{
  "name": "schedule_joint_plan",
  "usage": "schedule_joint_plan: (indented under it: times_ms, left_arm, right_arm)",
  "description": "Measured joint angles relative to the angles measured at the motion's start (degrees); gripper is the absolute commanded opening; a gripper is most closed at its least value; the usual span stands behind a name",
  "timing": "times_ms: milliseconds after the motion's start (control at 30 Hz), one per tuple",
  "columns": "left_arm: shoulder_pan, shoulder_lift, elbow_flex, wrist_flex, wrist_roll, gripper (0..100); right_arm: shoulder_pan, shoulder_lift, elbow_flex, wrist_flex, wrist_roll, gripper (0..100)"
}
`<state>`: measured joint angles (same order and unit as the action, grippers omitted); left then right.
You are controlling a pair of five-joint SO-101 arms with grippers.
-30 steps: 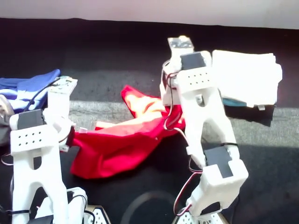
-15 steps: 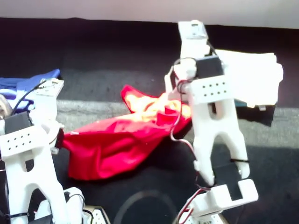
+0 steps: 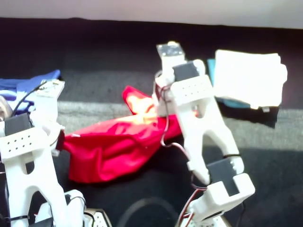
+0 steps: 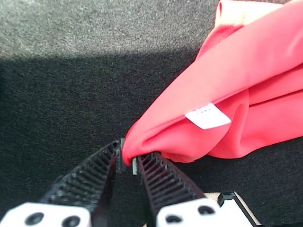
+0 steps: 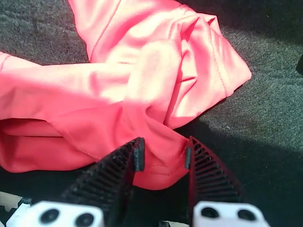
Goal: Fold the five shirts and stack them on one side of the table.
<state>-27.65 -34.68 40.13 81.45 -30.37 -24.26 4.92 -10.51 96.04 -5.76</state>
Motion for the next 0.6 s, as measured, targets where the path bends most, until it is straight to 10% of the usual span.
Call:
schedule_joint_plan:
  times_ms: [600]
  left_arm:
    - [0.00,0.00,0.00,0.00,0.00,1]
  right_arm:
    - [3.60,0.00,5.63,-0.18,2.55,14.9]
